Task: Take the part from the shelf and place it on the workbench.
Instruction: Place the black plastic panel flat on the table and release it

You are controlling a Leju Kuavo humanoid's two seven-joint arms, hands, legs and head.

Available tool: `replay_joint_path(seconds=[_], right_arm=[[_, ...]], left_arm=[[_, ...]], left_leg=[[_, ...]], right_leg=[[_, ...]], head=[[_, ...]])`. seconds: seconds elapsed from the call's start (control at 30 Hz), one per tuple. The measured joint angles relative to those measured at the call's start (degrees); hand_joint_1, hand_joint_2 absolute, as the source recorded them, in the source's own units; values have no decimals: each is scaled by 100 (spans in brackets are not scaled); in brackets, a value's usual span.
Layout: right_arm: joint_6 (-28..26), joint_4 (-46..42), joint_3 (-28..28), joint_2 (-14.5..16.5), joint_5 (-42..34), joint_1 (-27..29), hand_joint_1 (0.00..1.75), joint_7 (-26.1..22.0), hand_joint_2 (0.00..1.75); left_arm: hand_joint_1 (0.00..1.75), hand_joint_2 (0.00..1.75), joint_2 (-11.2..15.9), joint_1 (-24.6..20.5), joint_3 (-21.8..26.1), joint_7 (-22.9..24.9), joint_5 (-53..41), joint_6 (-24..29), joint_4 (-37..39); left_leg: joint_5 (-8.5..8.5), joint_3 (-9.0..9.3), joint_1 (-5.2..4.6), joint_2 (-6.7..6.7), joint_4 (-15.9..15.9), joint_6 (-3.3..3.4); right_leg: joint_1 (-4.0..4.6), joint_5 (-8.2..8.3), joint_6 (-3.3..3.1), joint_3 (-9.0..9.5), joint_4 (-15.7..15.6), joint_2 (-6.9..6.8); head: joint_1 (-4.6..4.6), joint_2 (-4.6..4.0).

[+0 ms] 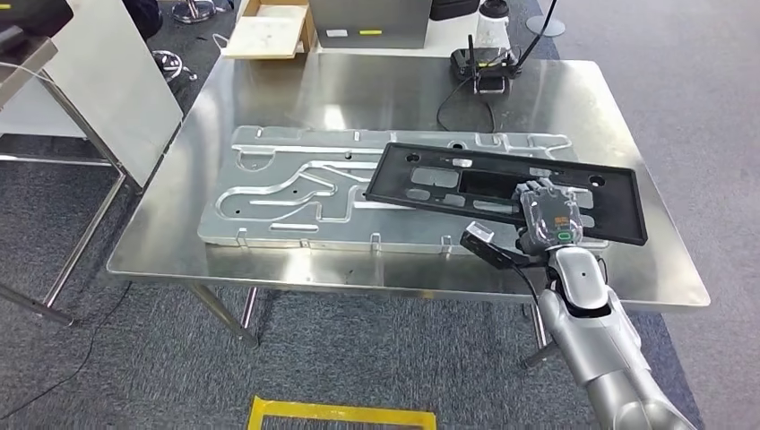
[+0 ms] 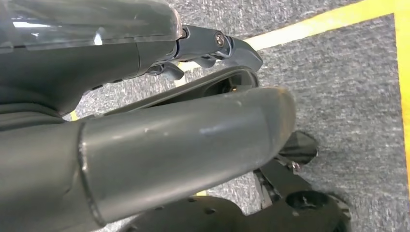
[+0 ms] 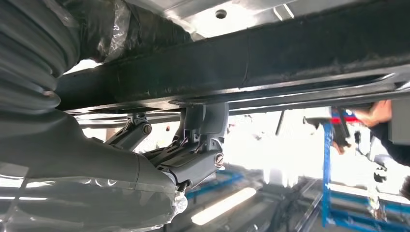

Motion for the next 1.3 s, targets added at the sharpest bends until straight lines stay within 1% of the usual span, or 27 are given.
replay_joint_path(seconds=[0.07, 0.13, 0.17, 0.23, 0.27, 0.3, 0.33, 0.4, 0.43, 0.47, 0.53, 0.6, 0.63, 0.67, 0.73, 0.77, 0.8, 0.83, 0.9, 0.93, 0.97, 1.03, 1.07, 1.13, 1.2, 1.27, 1.3], right_arm=[[43, 107, 76, 102, 40, -134, 175, 11, 175], [98, 210, 166, 225, 74, -280, 175, 8, 175], [124, 266, 218, 296, 86, -356, 175, 13, 175], [156, 387, 328, 427, 98, -487, 175, 32, 175], [159, 443, 383, 485, 106, -526, 175, 42, 175], [162, 489, 436, 535, 114, -549, 175, 45, 175], [167, 529, 489, 578, 121, -568, 175, 42, 175], [195, 599, 590, 659, 136, -627, 175, 34, 175], [219, 639, 641, 699, 139, -678, 175, 33, 175], [244, 682, 689, 741, 143, -728, 175, 33, 175], [287, 759, 784, 828, 148, -802, 175, 33, 175], [307, 808, 856, 896, 158, -838, 175, 30, 175], [314, 829, 883, 920, 161, -862, 175, 31, 175], [319, 849, 899, 934, 162, -886, 175, 32, 175], [326, 899, 922, 949, 157, -916, 175, 35, 175], [327, 929, 931, 951, 154, -916, 175, 34, 175], [327, 963, 943, 953, 145, -912, 175, 34, 175], [326, 994, 953, 954, 133, -911, 175, 34, 175], [315, 1052, 964, 955, 84, -916, 175, 39, 175], [301, 1080, 965, 955, 54, -921, 175, 44, 175], [286, 1107, 966, 955, 21, -917, 131, 48, 175], [251, 1153, 971, 955, -33, -899, 44, 51, 175], [237, 1173, 972, 951, -54, -886, 0, 51, 175], [194, 1217, 973, 945, -91, -879, 0, 50, 175], [134, 1255, 973, 943, -122, -873, 0, 49, 175], [98, 1293, 973, 940, -143, -842, 0, 49, 175], [90, 1312, 973, 938, -150, -819, 0, 49, 175]], left_arm=[[0, 0, -1, -23, -14, 11, -23, -1, 0], [0, 0, -6, -36, -19, 26, -50, -5, 1], [0, 0, -9, -42, -21, 39, -61, -7, 1], [0, 0, -13, -51, -26, 58, -72, -9, 1], [0, 0, -13, -51, -31, 66, -73, -9, 0], [0, 0, -13, -49, -37, 68, -74, -9, 0], [0, 0, -13, -48, -44, 70, -75, -9, 1], [0, 0, -7, -45, -55, 76, -79, -9, 1], [0, 0, -3, -45, -57, 82, -84, -9, 1], [0, 0, 1, -49, -60, 92, -87, -10, 1], [0, 0, 2, -62, -68, 110, -94, -11, 2], [0, 0, -6, -64, -90, 120, -94, -11, 2], [0, 0, -11, -64, -102, 124, -94, -11, 2], [0, 0, -16, -68, -113, 126, -94, -11, 2], [0, 0, -21, -80, -126, 128, -93, -11, 2], [0, 0, -24, -81, -130, 128, -93, -11, 2], [0, 0, -27, -76, -133, 128, -93, -11, 2], [0, 0, -29, -69, -135, 128, -94, -9, 2], [0, 0, -33, -56, -140, 128, -93, 4, 2], [0, 0, -35, -59, -143, 127, -92, 23, 2], [0, 44, -36, -64, -144, 123, -88, 43, 2], [0, 131, -35, -74, -148, 119, -98, 90, 2], [0, 175, -34, -73, -153, 120, -112, 108, 2], [0, 87, -34, -66, -165, 127, -132, 135, 2], [0, 0, -34, -64, -169, 124, -102, 149, 2], [0, 0, -31, -64, -169, 117, -72, 158, 2], [0, 0, -28, -56, -169, 116, -63, 160, 2]], left_leg=[[-36, 20, 15, 5, -7, -64], [-173, -90, 29, 12, 259, -117], [-296, -260, 33, 15, 577, -135], [-513, -748, 33, 16, 1362, -150], [-520, -962, 30, 16, 1634, -144], [-401, -1078, 22, 16, 1689, -122], [-170, -1084, 7, 15, 1516, -84], [381, -868, -46, 14, 777, 40], [541, -741, -73, 17, 445, 98], [595, -656, -95, 22, 232, 139], [538, -589, -115, 30, 87, 166], [527, -496, -67, 35, -39, 175], [526, -434, -41, 37, -104, 188], [518, -373, -18, 39, -153, 199], [467, -301, -19, 29, -170, 215], [434, -268, -15, 22, -163, 208], [393, -229, -7, 14, -150, 194], [347, -185, 3, 8, -129, 174], [234, -104, 25, 1, -69, 120], [181, -88, 22, -1, -28, 84], [145, -89, 17, -2, -1, 44], [116, -105, 8, 0, 15, -25], [103, -100, 14, 2, 3, -55], [-7, -134, 28, 12, 140, -107], [-277, -401, 35, 18, 708, -141], [-516, -817, 36, 19, 1443, -154], [-507, -946, 35, 19, 1619, -147]], right_leg=[[4, -43, -95, 27, -38, 11], [-3, -80, -189, 101, -69, 8], [0, -101, -228, 141, -82, 3], [31, -155, -279, 206, -86, 3], [52, -188, -295, 247, -86, 7], [73, -226, -303, 298, -86, 10], [95, -269, -307, 361, -86, 13], [136, -362, -307, 486, -88, 11], [150, -399, -296, 522, -89, 18], [155, -425, -278, 535, -92, 22], [149, -451, -227, 536, -120, 32], [149, -503, -175, 554, -107, 23], [150, -576, -147, 502, 26, 21], [139, -684, -119, 378, 275, 19], [94, -914, -62, -50, 980, 18], [68, -937, -34, -253, 1243, 16], [42, -846, -8, -379, 1325, 13], [19, -650, 13, -405, 1206, 7], [-13, -141, 39, -224, 556, -15], [-5, 2, 34, -116, 264, -21], [6, 58, 6, -48, 83, -21], [44, 8, -74, -20, 6, -7], [39, -3, -122, -15, -3, -2], [24, -15, -196, 34, -47, 3], [18, -33, -254, 91, -76, 1], [39, -58, -289, 121, -77, -3], [52, -70, -298, 137, -77, 0]], head=[[-2, 1], [-3, 1], [-4, 1], [-5, 1], [-4, 1], [-4, 1], [-4, 0], [-1, 0], [0, 0], [1, 0], [-1, 1], [-1, 1], [0, 1], [2, 1], [4, 1], [5, 1], [3, 1], [4, 1], [5, 0], [3, 0], [1, 0], [-2, 0], [-1, 0], [-2, 0], [-1, 0], [-1, 0], [-2, 0]])
